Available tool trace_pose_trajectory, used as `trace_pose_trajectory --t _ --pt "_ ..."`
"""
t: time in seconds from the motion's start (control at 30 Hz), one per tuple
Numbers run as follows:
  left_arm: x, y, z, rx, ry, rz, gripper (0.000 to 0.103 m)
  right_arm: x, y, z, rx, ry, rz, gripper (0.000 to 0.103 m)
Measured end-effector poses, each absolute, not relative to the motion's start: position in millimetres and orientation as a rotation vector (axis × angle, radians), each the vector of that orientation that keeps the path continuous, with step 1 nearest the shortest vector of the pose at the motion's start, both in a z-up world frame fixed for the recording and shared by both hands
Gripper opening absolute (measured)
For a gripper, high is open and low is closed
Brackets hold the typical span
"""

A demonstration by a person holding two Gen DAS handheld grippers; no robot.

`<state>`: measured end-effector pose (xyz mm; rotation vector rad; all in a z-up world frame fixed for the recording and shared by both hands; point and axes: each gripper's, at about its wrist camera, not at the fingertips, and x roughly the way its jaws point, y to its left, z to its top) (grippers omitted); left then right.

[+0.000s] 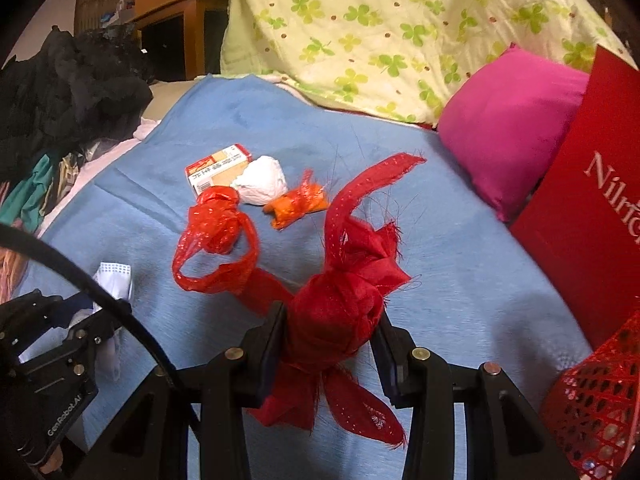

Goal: Collect trash
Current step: 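Carry the mask and red mesh bag to the red wastebasket with both grippers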

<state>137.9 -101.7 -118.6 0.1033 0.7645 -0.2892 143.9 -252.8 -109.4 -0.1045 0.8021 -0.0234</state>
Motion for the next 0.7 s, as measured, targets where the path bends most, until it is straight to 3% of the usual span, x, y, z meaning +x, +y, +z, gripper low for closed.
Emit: trace_pose_trajectory --t 0.7 --pt "111 -149 -71 0.192 0.692 -0.296 0.025 98 -299 -75 -0.061 0.692 -0.099 0.044"
